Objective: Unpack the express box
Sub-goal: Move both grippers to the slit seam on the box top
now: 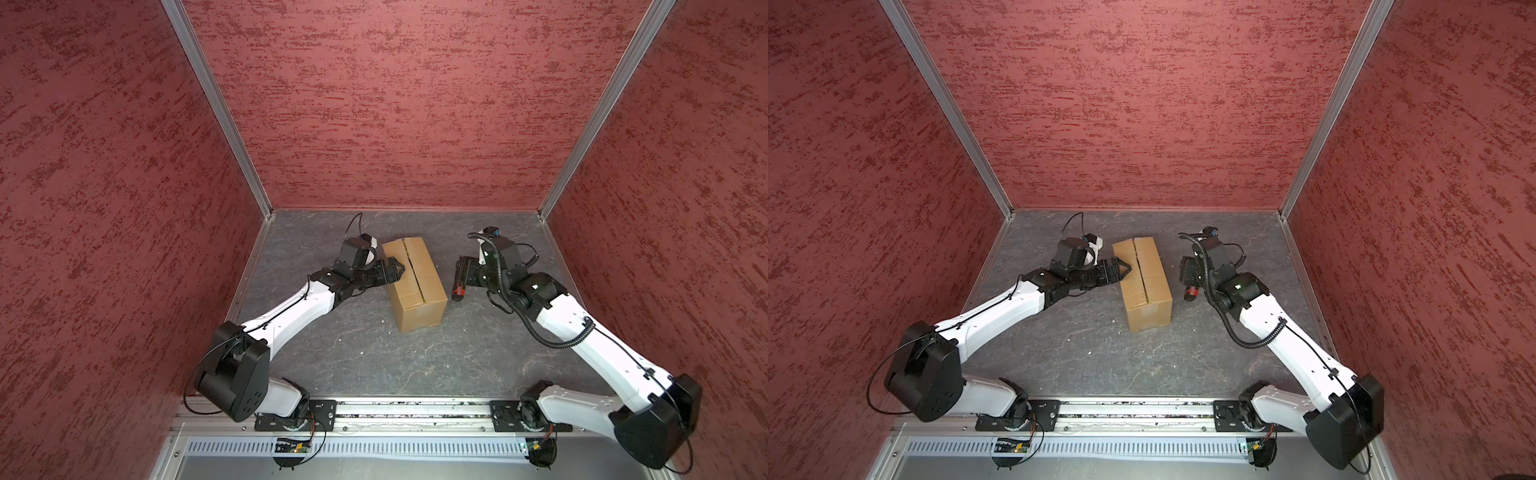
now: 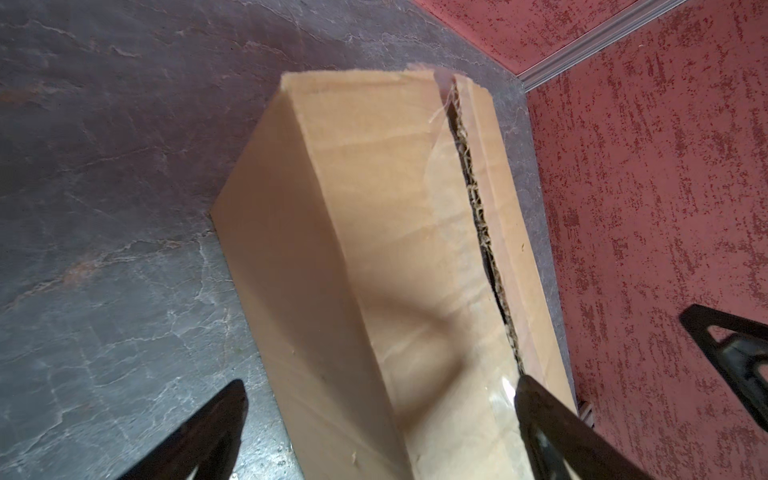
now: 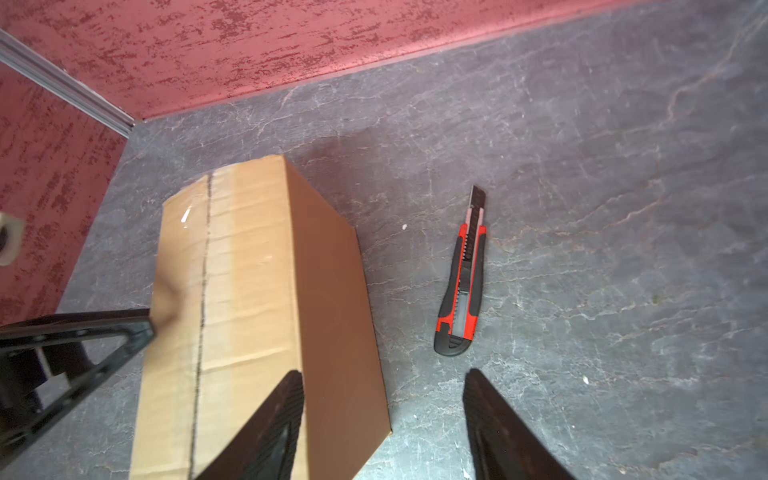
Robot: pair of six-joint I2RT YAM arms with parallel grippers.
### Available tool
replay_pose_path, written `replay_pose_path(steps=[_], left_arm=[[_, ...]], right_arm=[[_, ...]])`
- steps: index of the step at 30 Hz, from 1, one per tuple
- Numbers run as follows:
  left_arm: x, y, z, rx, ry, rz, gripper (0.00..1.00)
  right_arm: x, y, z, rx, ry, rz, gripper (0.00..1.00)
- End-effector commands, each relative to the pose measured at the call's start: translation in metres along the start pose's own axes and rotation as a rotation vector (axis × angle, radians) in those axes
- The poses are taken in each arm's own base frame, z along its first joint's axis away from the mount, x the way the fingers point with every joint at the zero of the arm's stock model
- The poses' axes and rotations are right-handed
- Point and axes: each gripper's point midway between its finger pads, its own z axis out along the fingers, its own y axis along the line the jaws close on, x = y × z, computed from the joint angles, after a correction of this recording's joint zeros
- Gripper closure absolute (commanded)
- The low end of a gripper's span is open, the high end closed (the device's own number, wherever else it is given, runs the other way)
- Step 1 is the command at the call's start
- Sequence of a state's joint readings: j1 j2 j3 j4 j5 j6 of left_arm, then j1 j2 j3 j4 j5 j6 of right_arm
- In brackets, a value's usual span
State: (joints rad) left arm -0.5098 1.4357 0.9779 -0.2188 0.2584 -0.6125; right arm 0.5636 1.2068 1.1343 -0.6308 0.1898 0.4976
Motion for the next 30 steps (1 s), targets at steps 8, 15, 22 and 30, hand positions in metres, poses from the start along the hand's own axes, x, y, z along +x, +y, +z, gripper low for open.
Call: replay_pose_path(steps=[8,15,22,30], left_arm=[[0.005,0.000,0.020,0.014,0.012,0.015,0.00],[0.006,0.002,0.029,0.011,0.012,0.012,0.00],[0.012,0.008,0.038,-0.008,0.027,0.009,0.00],[0.018,0.017,0.044,-0.021,0.036,-0.014,0.00]], right_arm=[[-0.005,0.042,-0.008,0.088,0.034,-0.172,0.33],[-0.006,0.074,-0.008,0.057,0.054,-0.255,0.31],[0.014,0.091,0.015,0.098,0.128,-0.335,0.30],[0.026,0.090,0.034,0.169,0.160,-0.369,0.29]])
